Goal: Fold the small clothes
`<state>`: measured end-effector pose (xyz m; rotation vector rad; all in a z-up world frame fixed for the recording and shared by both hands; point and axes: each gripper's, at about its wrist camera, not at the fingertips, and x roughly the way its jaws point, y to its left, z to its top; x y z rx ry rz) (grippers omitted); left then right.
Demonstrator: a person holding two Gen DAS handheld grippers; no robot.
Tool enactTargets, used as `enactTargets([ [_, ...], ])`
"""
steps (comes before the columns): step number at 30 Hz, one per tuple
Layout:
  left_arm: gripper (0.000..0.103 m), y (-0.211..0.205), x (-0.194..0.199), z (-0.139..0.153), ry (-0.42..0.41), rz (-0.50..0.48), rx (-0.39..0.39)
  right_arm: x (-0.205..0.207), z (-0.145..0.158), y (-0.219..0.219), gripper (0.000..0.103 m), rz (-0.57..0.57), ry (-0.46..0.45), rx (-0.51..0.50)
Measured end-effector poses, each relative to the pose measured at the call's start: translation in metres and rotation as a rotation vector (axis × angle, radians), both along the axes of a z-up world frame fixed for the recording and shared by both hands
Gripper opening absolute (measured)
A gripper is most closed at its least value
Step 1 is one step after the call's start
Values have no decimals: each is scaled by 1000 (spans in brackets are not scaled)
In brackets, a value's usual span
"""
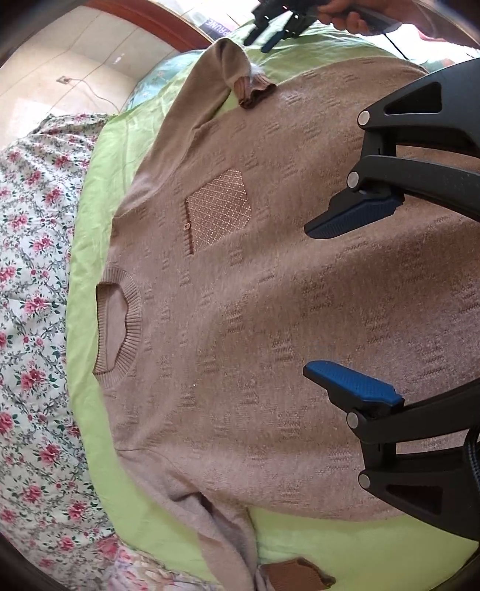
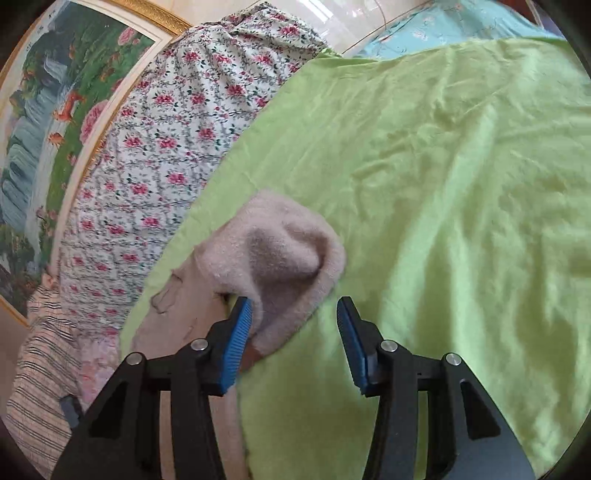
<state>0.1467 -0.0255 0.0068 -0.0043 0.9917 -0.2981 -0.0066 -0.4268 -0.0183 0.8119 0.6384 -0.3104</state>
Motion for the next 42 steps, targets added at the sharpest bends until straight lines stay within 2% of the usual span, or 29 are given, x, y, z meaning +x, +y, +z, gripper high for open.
enactTargets([
  [2, 69, -4, 0, 0, 3, -7, -7, 10, -8, -5, 42, 9, 17, 19],
  [5, 69, -12, -3, 2, -5, -25, 1, 41, -14, -4, 42, 50, 59, -26],
  [6, 69, -14, -4, 2, -6, -30, 3, 49, -17, -5, 33, 72, 68, -29],
  [8, 69, -14, -6, 5, -16, -34, 11, 52, -17, -7, 4, 93, 54, -5],
  [9, 69, -13, -7, 6, -22, -35, 16, 49, -10, -6, 4, 94, 39, -27],
  [10, 69, -11, -8, 7, -30, -34, 20, 45, 7, -4, 4, 90, 40, -101],
  [11, 69, -7, -9, 9, -36, -30, 21, 42, 16, -4, 4, 93, 36, -134],
  [14, 69, 5, -5, 9, -33, -11, 6, 40, 62, 0, 4, 149, -27, -178],
  [16, 69, 11, -3, 8, -30, 5, -5, 53, 94, 18, 4, 253, -83, -196],
  [20, 69, 20, -5, 7, -28, 24, -47, 104, 121, 67, 4, 457, -164, -135],
  [24, 70, 29, -11, 6, -32, 27, -49, 175, 110, 126, 4, 626, -160, -33],
  [28, 70, 43, -11, 4, -26, 44, -63, 242, 68, 184, 4, 739, -88, 94],
  [32, 71, 54, -5, 3, -24, 60, -71, 271, 27, 245, 4, 814, 7, 144],
  [33, 71, 56, -4, 3, -22, 62, -75, 280, 14, 258, 7, 827, 40, 171],
  [36, 73, 59, 6, 0, -7, 62, -99, 283, -1, 268, 9, 842, 100, 146],
  [37, 73, 60, 9, 0, -5, 60, -106, 283, -1, 269, 11, 836, 116, 131],
  [40, 77, 56, 27, -4, -3, 43, -119, 267, 8, 258, 29, 812, 89, 136],
  [42, 79, 52, 41, -7, -14, 35, -109, 254, 15, 246, 46, 790, 63, 116],
])
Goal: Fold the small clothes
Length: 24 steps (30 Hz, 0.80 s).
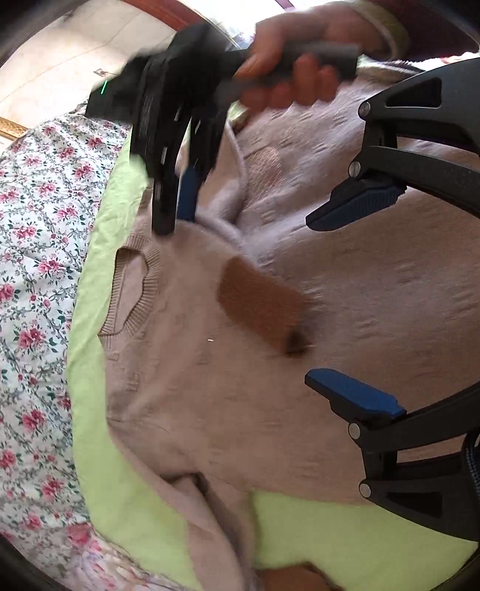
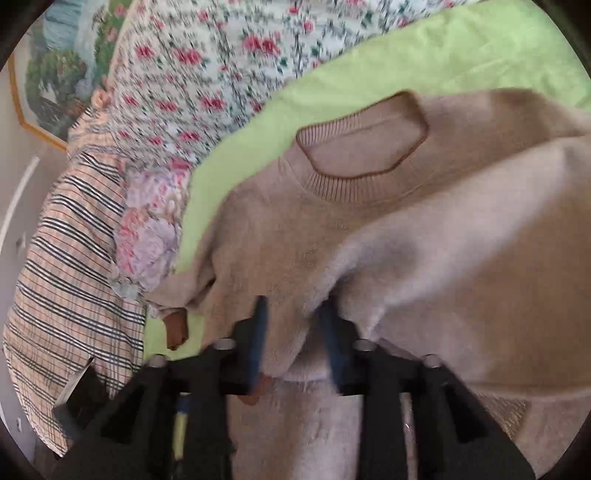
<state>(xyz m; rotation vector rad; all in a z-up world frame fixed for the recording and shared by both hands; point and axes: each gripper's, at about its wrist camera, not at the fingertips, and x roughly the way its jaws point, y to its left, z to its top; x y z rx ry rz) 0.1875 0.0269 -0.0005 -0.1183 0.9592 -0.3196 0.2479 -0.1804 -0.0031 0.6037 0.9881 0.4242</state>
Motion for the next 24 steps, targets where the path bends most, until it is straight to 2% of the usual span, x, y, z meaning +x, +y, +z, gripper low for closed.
enactTargets([
  [2, 80, -6, 15, -6, -10, -9, 40, -19, 9, -20, 49, -29, -32, -3],
  [6, 79, -21, 41, -25, -5, -40, 177, -64, 18, -63, 53, -122, -61, -18],
  [7, 65, -23, 45, -28, -7, -58, 191, -75, 18, -74, 53, -143, -61, -19],
  [8, 27, -24, 48, -29, 6, -95, 177, -81, 19, -79, 53, -158, -60, -23],
  [9, 11, -23, 49, -27, 30, -118, 153, -91, 18, -87, 53, -171, -60, -29],
  [10, 12, -18, 49, -18, 54, -144, 94, -104, 18, -97, 53, -190, -62, -40],
  [13, 11, 4, 35, 20, 7, -191, -69, -124, 16, -109, 53, -226, -66, -48],
  [14, 11, 12, 34, 27, 4, -192, -100, -127, 15, -115, 53, -234, -65, -54],
  [17, 15, 37, 44, 29, 22, -146, -112, -125, 10, -121, 53, -248, -55, -76],
  [20, 22, 64, 69, 4, 95, -28, -92, -119, 7, -124, 53, -253, -43, -87],
  [21, 25, 70, 73, -3, 114, -2, -97, -116, 7, -123, 53, -252, -44, -102],
  [23, 50, 77, 80, -16, 150, 27, -113, -112, 9, -126, 53, -250, -46, -118],
  [24, 55, 77, 82, -21, 157, 33, -127, -109, 10, -128, 53, -253, -47, -127],
])
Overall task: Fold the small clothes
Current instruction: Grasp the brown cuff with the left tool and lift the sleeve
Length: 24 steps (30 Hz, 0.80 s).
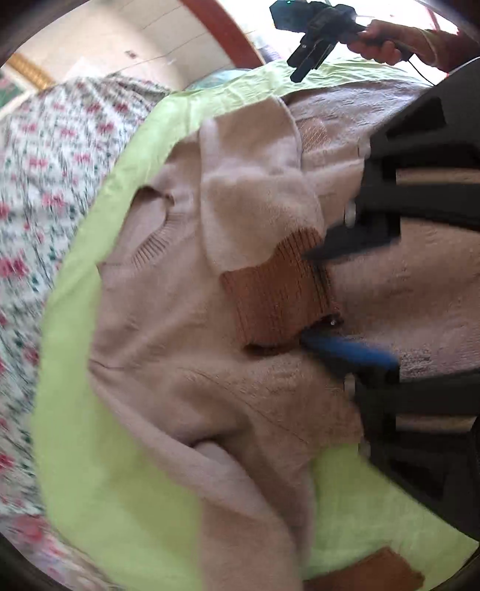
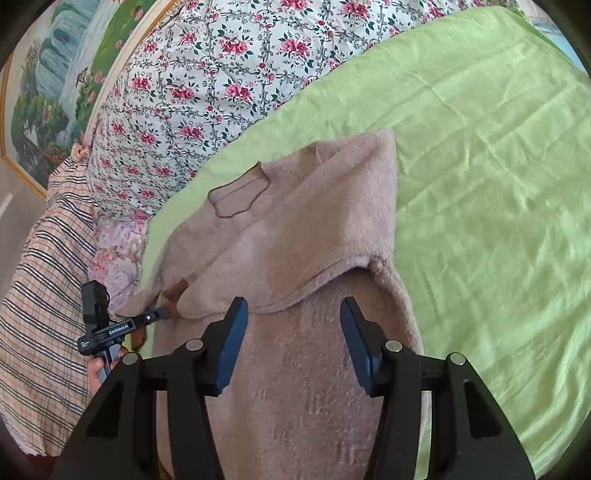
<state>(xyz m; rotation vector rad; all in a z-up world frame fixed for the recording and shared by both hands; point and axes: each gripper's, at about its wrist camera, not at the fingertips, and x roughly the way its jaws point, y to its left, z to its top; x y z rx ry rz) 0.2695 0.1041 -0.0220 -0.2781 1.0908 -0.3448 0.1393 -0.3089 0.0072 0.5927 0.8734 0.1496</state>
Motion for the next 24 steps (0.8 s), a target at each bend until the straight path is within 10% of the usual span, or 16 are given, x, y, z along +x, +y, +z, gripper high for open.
enactTargets([
  [5, 66, -14, 7, -11, -18, -14, -22, 25, 6, -24, 55, -60, 7, -65],
  [6, 59, -17, 8, -11, -41, -14, -30, 34, 3, -31, 58, -84, 11, -79],
  [7, 19, -20, 9, -11, -51, -20, -34, 42, 0, -38, 59, -103, 21, -83],
  [8, 5, -25, 10, -8, -52, -20, -35, 47, -3, -43, 59, -111, 28, -82],
  [12, 3, -24, -9, 17, -193, 26, 7, 63, -16, -56, 60, -143, 52, -104],
  [22, 3, 8, -12, -12, -115, 148, -47, 112, -50, -28, 60, -45, 114, -187],
  [24, 3, 4, -11, -13, -112, 148, -21, 112, -45, -24, 11, -17, 110, -212],
])
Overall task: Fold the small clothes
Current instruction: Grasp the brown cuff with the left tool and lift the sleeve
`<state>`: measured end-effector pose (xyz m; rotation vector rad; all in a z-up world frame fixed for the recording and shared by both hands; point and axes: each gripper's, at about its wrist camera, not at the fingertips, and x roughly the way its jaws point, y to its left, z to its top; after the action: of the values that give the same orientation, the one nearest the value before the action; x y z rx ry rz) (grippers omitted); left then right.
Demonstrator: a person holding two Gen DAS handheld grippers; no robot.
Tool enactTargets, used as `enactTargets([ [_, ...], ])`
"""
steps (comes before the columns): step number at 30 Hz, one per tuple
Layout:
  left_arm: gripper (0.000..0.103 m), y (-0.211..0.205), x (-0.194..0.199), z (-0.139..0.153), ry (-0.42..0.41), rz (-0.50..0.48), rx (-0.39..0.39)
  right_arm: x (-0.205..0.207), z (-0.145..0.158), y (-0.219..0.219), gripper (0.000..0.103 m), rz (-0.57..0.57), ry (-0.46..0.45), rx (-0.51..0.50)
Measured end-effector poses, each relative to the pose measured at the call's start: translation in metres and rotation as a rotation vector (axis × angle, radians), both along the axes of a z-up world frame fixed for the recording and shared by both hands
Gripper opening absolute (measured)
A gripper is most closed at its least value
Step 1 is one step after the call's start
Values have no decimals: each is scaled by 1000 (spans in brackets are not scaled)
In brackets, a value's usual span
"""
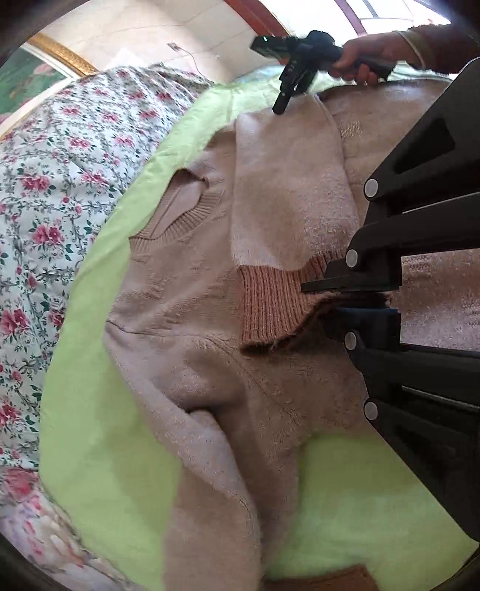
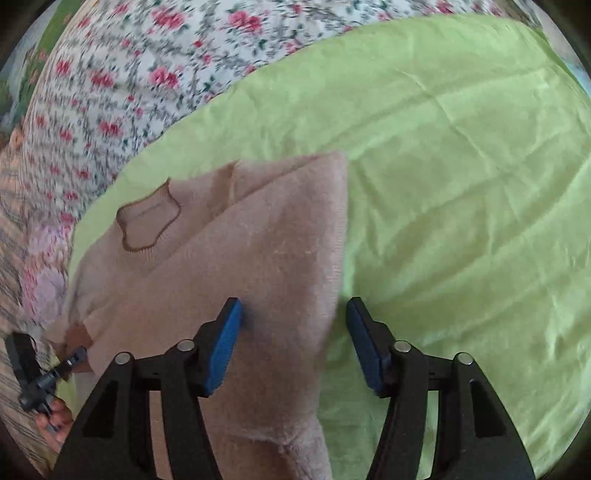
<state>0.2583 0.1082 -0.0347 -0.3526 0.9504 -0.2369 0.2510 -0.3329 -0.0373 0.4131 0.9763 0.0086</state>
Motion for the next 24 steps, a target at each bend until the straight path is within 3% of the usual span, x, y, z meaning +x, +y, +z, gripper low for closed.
enactTargets([
  [4, 3, -13, -3, 15, -40, -40, 2, -18, 29, -14, 8, -44, -78, -52],
  [8, 3, -28, 6, 2, -9, -60, 76, -13, 4, -18, 8, -59, 2, -92],
  [10, 3, -19, 9, -7, 26, -45, 34, -19, 4, -18, 10, -81, 15, -118],
  [12, 3, -14, 7, -5, 15, -45, 14, -35, 27, -7, 15, -113, -53, -172],
  [14, 3, -15, 5, -2, -2, -54, 32, -46, 41, 14, 17, -47, -108, -132],
  [16, 3, -18, 6, -3, 4, -58, 47, -48, 33, 28, 29, 22, -86, -75],
  [17, 3, -18, 7, -4, 9, -57, 49, -47, 25, 31, 36, 30, -57, -78],
  [19, 4, -16, 8, -7, 27, -56, 38, -47, 3, 28, 38, 14, 14, -114],
  [22, 7, -10, -6, -1, 31, -50, 39, -62, 14, 23, 38, -34, -17, -54],
  [24, 7, -2, -20, 6, 17, -35, 63, -76, 30, 30, 45, -12, -70, -12],
])
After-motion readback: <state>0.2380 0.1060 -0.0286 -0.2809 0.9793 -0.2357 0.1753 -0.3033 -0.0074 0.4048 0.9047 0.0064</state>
